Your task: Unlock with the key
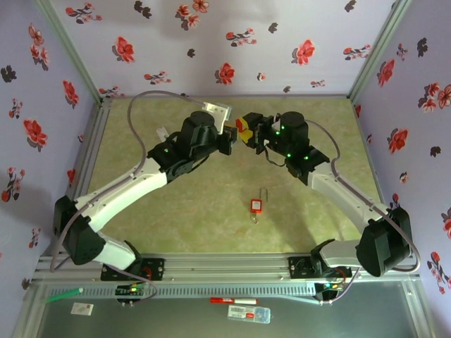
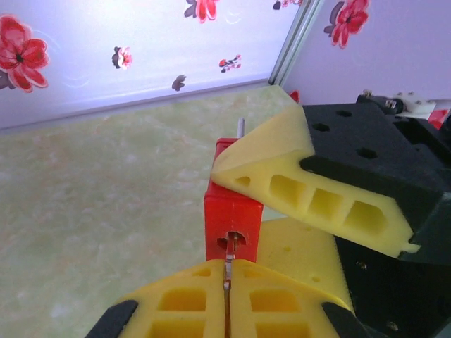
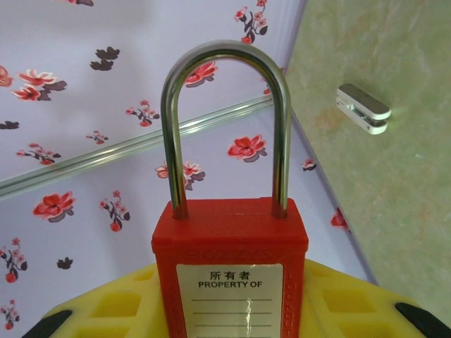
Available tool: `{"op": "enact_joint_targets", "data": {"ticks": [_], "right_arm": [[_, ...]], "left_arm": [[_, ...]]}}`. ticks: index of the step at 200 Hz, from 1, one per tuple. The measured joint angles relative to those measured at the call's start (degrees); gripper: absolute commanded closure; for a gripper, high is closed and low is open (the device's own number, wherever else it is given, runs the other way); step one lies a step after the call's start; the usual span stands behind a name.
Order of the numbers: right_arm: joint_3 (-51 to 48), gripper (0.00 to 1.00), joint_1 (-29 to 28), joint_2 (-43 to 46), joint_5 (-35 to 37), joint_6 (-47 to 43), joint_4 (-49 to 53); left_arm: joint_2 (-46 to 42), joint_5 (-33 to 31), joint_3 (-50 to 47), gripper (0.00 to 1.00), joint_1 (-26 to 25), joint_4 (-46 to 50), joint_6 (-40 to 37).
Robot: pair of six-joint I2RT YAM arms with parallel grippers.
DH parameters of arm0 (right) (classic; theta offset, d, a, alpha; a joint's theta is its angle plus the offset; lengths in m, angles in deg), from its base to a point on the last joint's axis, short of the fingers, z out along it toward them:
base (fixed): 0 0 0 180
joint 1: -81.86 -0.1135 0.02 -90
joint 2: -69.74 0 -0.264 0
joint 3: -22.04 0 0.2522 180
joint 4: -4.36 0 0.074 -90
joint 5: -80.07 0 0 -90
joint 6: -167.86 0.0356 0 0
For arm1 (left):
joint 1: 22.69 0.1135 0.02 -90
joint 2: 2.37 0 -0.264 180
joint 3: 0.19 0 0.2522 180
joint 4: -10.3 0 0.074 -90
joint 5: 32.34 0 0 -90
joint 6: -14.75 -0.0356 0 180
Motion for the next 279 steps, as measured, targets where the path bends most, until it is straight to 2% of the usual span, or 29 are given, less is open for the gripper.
{"op": "enact_joint_targets", "data": {"ticks": [31,53,101,134,155,192,242,269,279], "right_arm": [[-0.3,1.00,0.2,0.4,2.1,1.3,-1.2],[-0.8,1.00,0.5,0.4,3.4,2.8,-2.9],[-1.5,1.00,0.8,0.4,3.3,4.9,-4.2],[-1.7,1.00,0.8,0.7,1.6,4.3,-3.5],[-1.1,1.00,0.6,1.2,-1.7,1.5,-0.2],[3.2,1.00,0.3,1.4,-2.4,-5.0,8.9],[3.3,1.00,0.3,1.7,-2.3,-5.7,8.8],[3.3,1.00,0.3,1.7,-1.5,-5.7,8.8],[3.3,1.00,0.3,1.7,-0.9,-5.7,8.7]], "left_arm": [[0.3,3.3,-2.4,1.00,1.2,-7.3,5.2],[1.2,2.8,-2.7,1.00,0.8,-10.4,5.0],[0.9,-0.6,-5.0,1.00,-0.3,-15.1,-3.6],[0.1,-0.9,-5.0,1.00,-0.6,-13.1,-11.3],[-0.2,-0.9,-4.4,1.00,-1.1,-10.6,-16.7],[-0.9,-0.5,-4.1,1.00,-1.4,-8.7,-22.1],[-1.2,0.0,-6.4,1.00,-1.4,-13.0,-21.5],[-1.2,1.9,-8.6,1.00,-0.8,-17.8,-15.4],[-0.9,3.0,-8.7,0.95,-0.4,-18.6,-12.4]]}}
